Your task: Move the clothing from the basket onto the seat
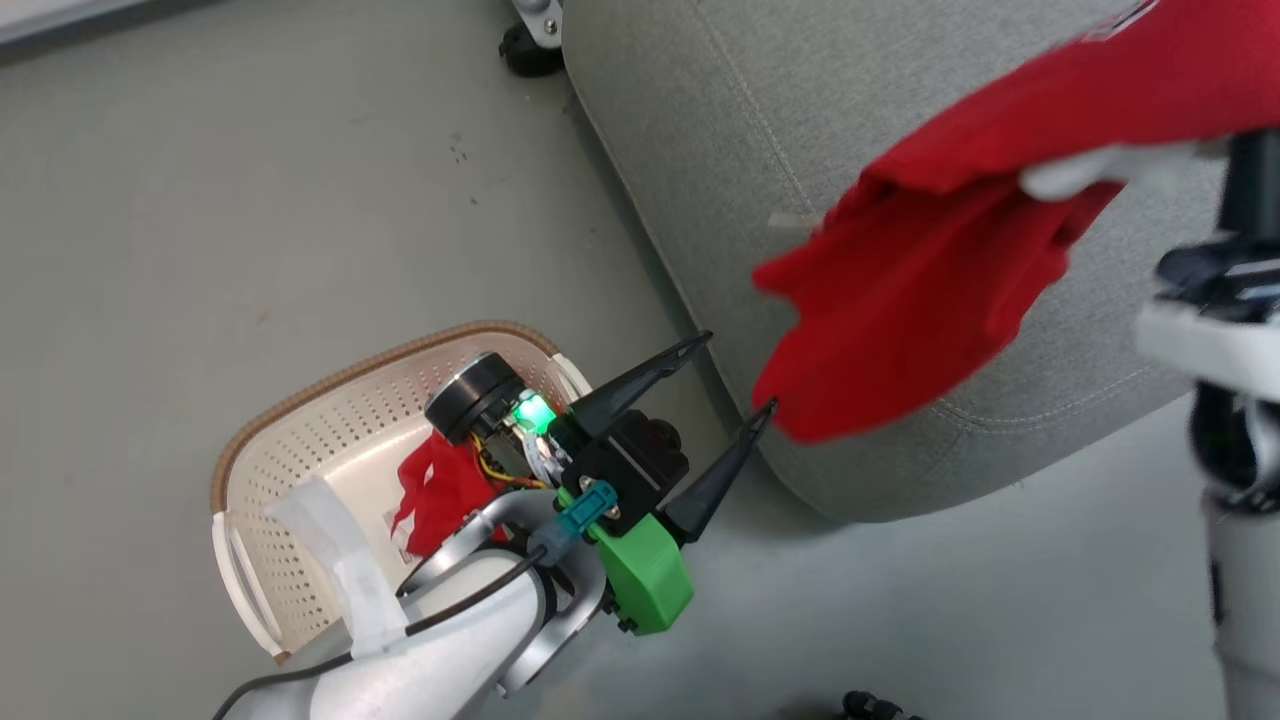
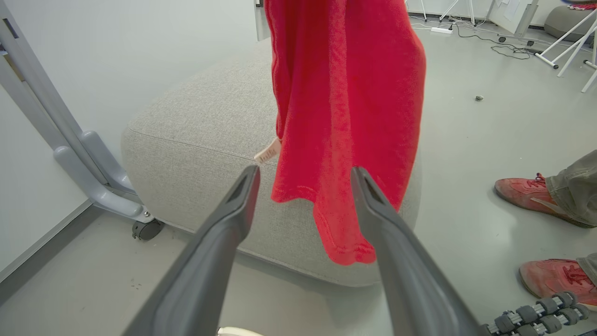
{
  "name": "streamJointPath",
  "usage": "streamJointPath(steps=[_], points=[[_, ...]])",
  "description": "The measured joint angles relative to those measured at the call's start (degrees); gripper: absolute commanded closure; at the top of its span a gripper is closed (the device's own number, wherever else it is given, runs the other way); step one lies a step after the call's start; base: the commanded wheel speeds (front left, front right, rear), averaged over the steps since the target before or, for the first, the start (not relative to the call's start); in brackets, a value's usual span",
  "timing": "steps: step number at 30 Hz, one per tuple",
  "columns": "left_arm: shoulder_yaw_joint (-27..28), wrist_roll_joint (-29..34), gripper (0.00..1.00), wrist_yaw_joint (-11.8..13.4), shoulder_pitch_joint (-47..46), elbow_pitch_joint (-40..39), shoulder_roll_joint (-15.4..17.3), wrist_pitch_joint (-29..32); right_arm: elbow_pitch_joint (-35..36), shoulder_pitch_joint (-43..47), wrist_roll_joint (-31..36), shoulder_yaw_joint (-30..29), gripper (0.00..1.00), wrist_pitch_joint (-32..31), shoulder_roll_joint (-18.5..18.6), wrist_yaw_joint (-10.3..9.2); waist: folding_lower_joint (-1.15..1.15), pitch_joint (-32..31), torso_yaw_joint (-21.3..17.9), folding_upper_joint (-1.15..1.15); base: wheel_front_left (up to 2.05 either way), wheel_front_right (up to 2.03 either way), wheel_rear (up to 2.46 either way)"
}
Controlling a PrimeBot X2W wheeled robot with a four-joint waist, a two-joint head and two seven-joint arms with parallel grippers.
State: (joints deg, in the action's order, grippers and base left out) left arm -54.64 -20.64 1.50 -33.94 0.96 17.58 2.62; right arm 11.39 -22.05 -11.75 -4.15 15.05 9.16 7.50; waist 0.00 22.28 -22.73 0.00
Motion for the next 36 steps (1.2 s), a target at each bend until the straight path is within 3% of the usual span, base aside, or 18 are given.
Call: streamJointPath(steps=[5,11,14,19,23,24,25,31,36], points=[[-0.3,1.2,0.00,-1.2,-3.4,-1.2,0.9,1.7,-4.3,-16.8,-2.7,-7.3,1.00,0.0,8.7,0.01,0.00,6.3,1.2,0.00,0.00,0.00,0.00],[-0.3,2.4,0.00,-2.1,-6.4,-2.2,1.5,2.6,-14.6,-28.9,-1.6,-13.2,1.00,0.0,17.1,0.01,0.01,13.6,3.2,0.00,0.00,0.00,0.00],[0.7,2.3,0.00,-1.4,-7.0,-2.1,1.5,2.7,-21.2,-30.1,-0.9,-14.4,1.00,0.0,18.1,0.01,0.01,16.9,4.4,0.00,0.00,0.00,0.00],[1.7,2.0,0.00,-0.9,-8.1,-1.9,1.2,2.3,-31.9,-28.7,0.5,-17.8,1.00,0.0,15.8,0.01,0.01,21.5,6.7,0.00,0.00,0.00,0.00],[2.1,1.7,0.00,0.1,-8.2,-0.5,0.9,2.0,-37.8,-25.4,-1.2,-22.8,0.50,0.0,11.4,0.01,0.01,23.1,9.0,0.00,0.00,0.00,0.00],[2.2,1.5,0.00,0.3,-8.1,-0.3,0.8,1.8,-38.2,-24.6,-1.6,-24.2,0.08,0.0,10.6,0.02,0.01,23.1,9.5,0.00,0.00,0.00,0.00],[2.5,1.1,0.00,0.7,-8.0,-0.1,0.4,1.3,-38.4,-23.6,-1.9,-26.1,0.00,0.0,9.6,0.02,0.01,23.1,10.0,0.00,0.00,0.00,0.00],[3.3,-0.5,0.00,1.6,-6.4,2.1,-0.7,-2.8,-34.1,-14.3,-3.6,-32.4,0.00,0.0,2.5,0.02,0.01,20.6,11.2,0.00,0.00,0.00,0.00],[4.4,-3.1,0.00,2.9,-2.3,5.2,-2.1,-7.0,-25.7,-3.6,-4.1,-30.0,0.00,0.0,-0.6,0.01,0.00,16.1,11.6,0.00,0.00,0.00,0.00]])
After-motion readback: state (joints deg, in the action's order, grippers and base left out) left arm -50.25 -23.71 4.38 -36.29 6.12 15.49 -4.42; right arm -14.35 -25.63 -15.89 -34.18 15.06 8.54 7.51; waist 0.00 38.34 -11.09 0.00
